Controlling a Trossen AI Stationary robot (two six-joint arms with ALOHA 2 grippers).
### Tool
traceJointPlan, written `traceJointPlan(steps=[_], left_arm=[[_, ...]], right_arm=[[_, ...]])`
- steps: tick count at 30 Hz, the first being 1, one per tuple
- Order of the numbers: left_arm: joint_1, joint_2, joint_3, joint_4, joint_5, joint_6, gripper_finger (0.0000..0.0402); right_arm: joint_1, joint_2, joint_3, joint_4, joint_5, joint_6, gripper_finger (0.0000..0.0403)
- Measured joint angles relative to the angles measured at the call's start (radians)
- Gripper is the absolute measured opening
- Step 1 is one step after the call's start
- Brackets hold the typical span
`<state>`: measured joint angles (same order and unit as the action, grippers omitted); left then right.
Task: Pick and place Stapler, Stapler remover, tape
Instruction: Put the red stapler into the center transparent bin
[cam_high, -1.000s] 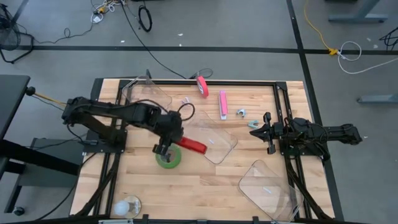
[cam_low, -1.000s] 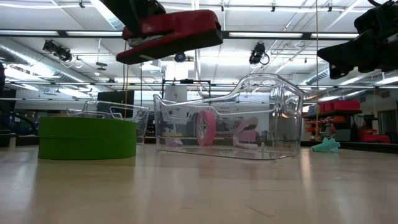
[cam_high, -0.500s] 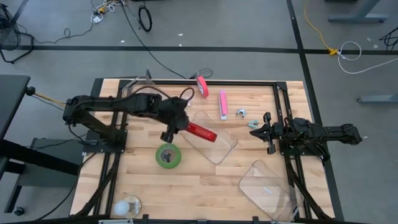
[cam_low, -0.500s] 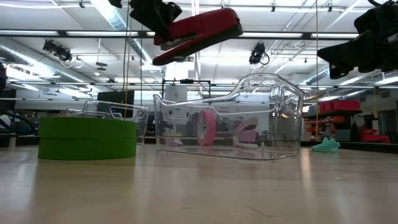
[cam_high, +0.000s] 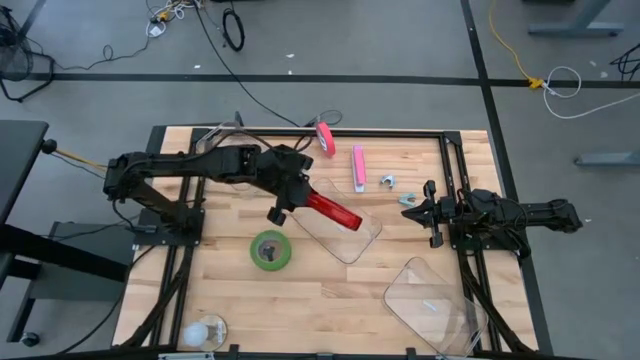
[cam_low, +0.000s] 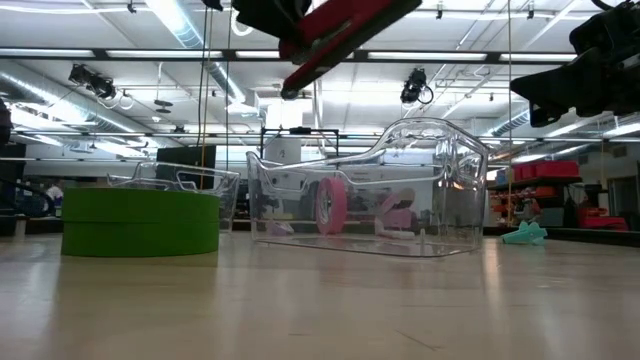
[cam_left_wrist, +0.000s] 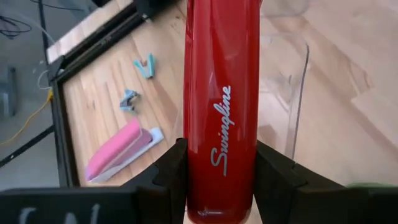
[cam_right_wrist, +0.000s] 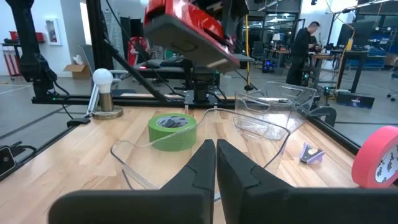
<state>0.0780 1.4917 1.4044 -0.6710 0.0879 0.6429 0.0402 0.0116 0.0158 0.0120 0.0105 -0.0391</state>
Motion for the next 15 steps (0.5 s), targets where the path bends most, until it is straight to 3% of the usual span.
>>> traceJointPlan(steps=[15], left_arm=[[0.033,0.200,0.000,0.041,0.016,0.168,0.0141]], right_arm=[[0.000,0.000,0.000,0.000,0.000,0.000,0.0018]])
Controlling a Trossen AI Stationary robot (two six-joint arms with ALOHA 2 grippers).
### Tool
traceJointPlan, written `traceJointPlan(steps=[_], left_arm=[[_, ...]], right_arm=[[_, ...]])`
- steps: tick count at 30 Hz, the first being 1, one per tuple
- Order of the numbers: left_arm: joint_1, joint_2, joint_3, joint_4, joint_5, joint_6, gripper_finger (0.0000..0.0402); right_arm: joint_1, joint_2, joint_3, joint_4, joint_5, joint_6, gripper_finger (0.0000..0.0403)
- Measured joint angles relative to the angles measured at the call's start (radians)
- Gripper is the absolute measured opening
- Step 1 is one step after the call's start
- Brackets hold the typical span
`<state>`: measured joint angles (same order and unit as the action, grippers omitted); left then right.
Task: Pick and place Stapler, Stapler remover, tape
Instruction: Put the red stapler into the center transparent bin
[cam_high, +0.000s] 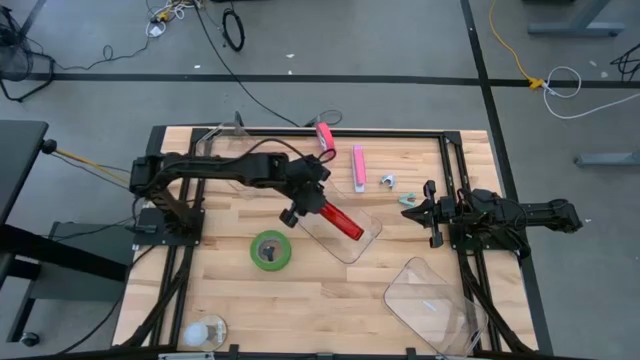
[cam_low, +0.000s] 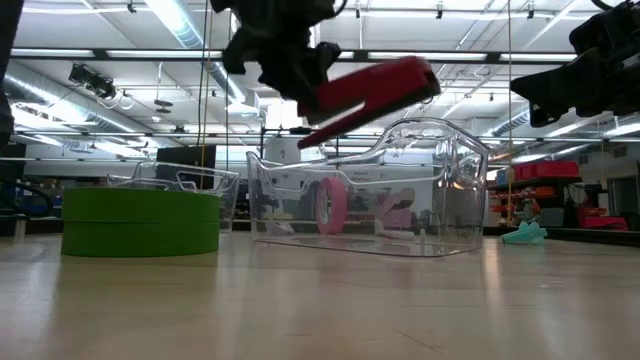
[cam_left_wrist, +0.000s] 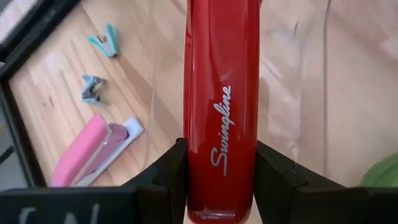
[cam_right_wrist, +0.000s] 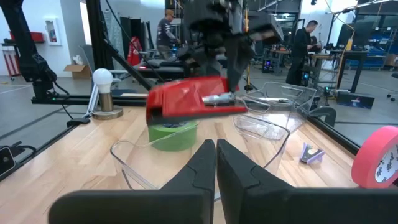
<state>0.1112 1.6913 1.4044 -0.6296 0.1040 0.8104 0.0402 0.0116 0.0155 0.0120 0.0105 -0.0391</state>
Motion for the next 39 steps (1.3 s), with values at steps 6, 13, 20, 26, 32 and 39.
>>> traceJointPlan(steps=[6,13,20,26,32,39], left_arm=[[0.026,0.058,0.000,0.032,-0.025,0.062,0.0141],[0.037,0.100,-0.001,0.048,-0.019,0.067,0.0141],[0.043,0.143,-0.001,0.063,-0.019,0.066,0.0141],[0.040,0.156,-0.001,0.028,-0.004,0.060,0.0141],[0.020,0.156,-0.001,-0.056,0.013,0.058,0.0141],[-0.005,0.156,-0.001,-0.080,0.056,0.065,0.0141]], right_arm=[[0.000,0.000,0.000,0.000,0.000,0.000,0.0018],[0.000,0.000,0.000,0.000,0.000,0.000,0.0018],[0.000,0.000,0.000,0.001,0.000,0.000,0.0018],[0.000,0.002,0.000,0.000,0.000,0.000,0.0018],[0.000,0.002,0.000,0.000,0.000,0.000,0.0018],[0.000,0.002,0.000,0.000,0.000,0.000,0.0018]])
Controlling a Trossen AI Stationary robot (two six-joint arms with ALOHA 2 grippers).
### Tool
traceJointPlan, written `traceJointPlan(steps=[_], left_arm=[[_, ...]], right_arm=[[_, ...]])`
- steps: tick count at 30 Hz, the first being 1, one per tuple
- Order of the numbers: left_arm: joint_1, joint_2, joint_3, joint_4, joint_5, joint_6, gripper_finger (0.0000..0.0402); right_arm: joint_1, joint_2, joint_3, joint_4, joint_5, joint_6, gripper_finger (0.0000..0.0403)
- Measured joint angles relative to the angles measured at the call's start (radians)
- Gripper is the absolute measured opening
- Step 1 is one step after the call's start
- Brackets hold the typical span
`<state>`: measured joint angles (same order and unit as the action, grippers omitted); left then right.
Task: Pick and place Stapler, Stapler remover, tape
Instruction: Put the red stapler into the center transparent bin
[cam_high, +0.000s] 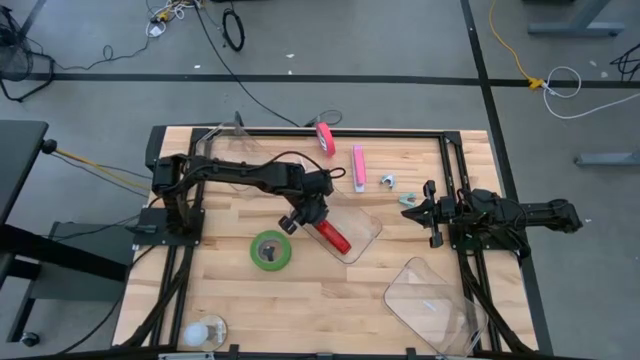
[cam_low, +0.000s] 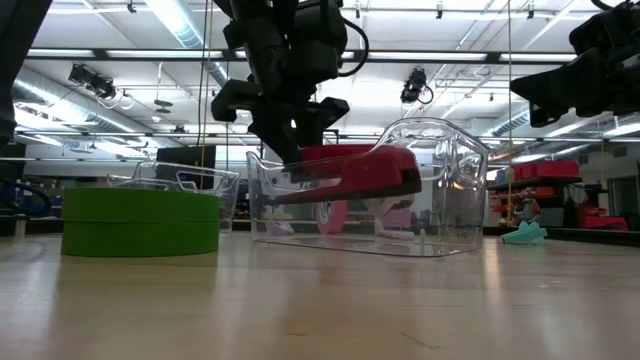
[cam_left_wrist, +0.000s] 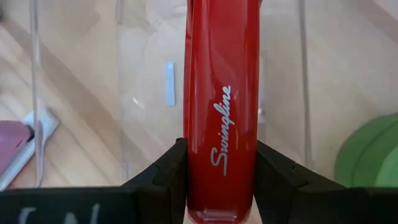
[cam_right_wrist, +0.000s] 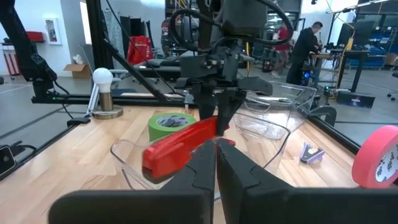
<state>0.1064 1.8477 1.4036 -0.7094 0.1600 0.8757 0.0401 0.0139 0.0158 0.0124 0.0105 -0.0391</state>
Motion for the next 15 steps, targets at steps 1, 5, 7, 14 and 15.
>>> traceJointPlan(steps=[1,5,7,14,15], left_arm=[[0.000,0.000,0.000,0.000,0.000,0.000,0.0141],[0.001,-0.001,0.000,-0.013,-0.001,-0.004,0.0143],[0.001,-0.001,0.000,-0.026,0.000,-0.029,0.0149],[0.000,0.004,0.000,-0.024,0.002,-0.045,0.0144],[0.000,0.004,0.000,-0.020,0.003,-0.045,0.0145]], right_arm=[[0.000,0.000,0.000,0.000,0.000,0.000,0.0018],[0.000,0.000,0.000,0.000,0.000,0.000,0.0018],[0.000,0.000,0.000,0.000,0.000,0.000,0.0018],[0.000,0.000,0.000,0.000,0.000,0.000,0.0018],[0.000,0.000,0.000,0.000,0.000,0.000,0.0018]])
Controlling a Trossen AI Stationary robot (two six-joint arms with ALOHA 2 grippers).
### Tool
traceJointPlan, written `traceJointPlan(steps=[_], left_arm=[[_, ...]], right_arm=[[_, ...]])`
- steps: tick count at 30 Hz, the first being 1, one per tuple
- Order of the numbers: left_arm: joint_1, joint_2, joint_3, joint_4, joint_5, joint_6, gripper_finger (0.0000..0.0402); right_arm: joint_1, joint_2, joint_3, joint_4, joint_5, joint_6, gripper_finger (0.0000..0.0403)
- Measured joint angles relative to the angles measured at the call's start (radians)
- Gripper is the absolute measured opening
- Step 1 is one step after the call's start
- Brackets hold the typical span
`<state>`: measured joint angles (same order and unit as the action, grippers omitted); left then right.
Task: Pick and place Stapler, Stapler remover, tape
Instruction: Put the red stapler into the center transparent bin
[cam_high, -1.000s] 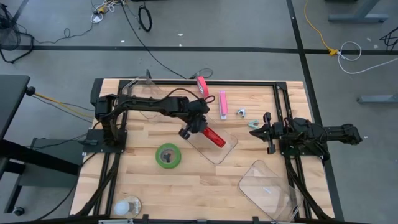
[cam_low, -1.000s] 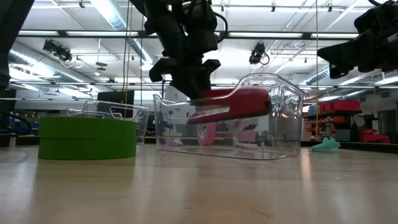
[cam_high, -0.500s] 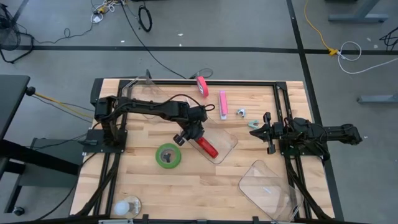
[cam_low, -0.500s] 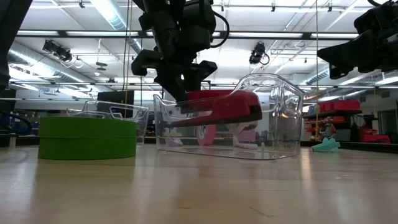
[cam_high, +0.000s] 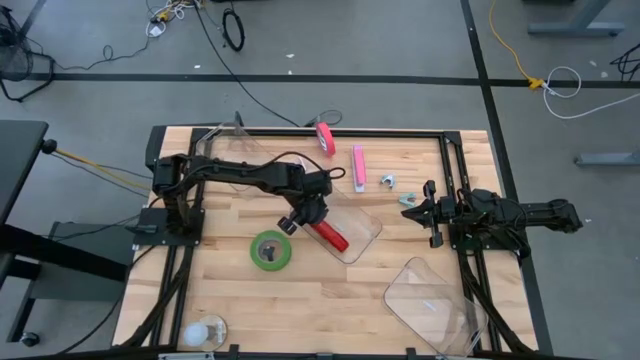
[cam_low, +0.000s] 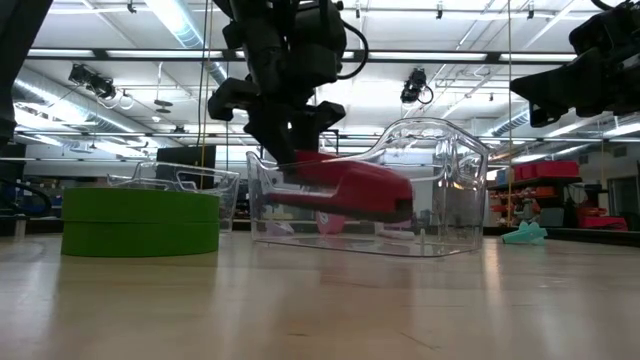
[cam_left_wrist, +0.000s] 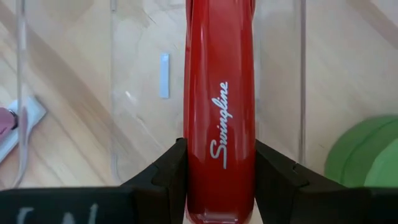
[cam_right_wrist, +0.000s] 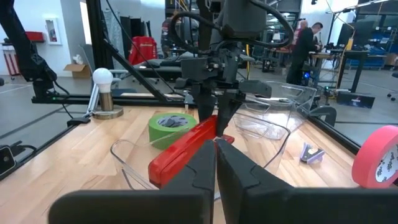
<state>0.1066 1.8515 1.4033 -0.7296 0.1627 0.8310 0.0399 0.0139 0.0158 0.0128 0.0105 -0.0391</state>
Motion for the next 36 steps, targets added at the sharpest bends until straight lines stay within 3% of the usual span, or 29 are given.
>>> traceJointPlan(steps=[30,36], left_arm=[[-0.016,0.054,0.000,0.047,0.036,-0.001,0.0159],[-0.015,0.053,0.001,0.052,0.034,-0.001,0.0198]], right_arm=[[0.000,0.000,0.000,-0.002,0.000,0.000,0.0018],[0.000,0.000,0.000,-0.002,0.000,0.000,0.0018]])
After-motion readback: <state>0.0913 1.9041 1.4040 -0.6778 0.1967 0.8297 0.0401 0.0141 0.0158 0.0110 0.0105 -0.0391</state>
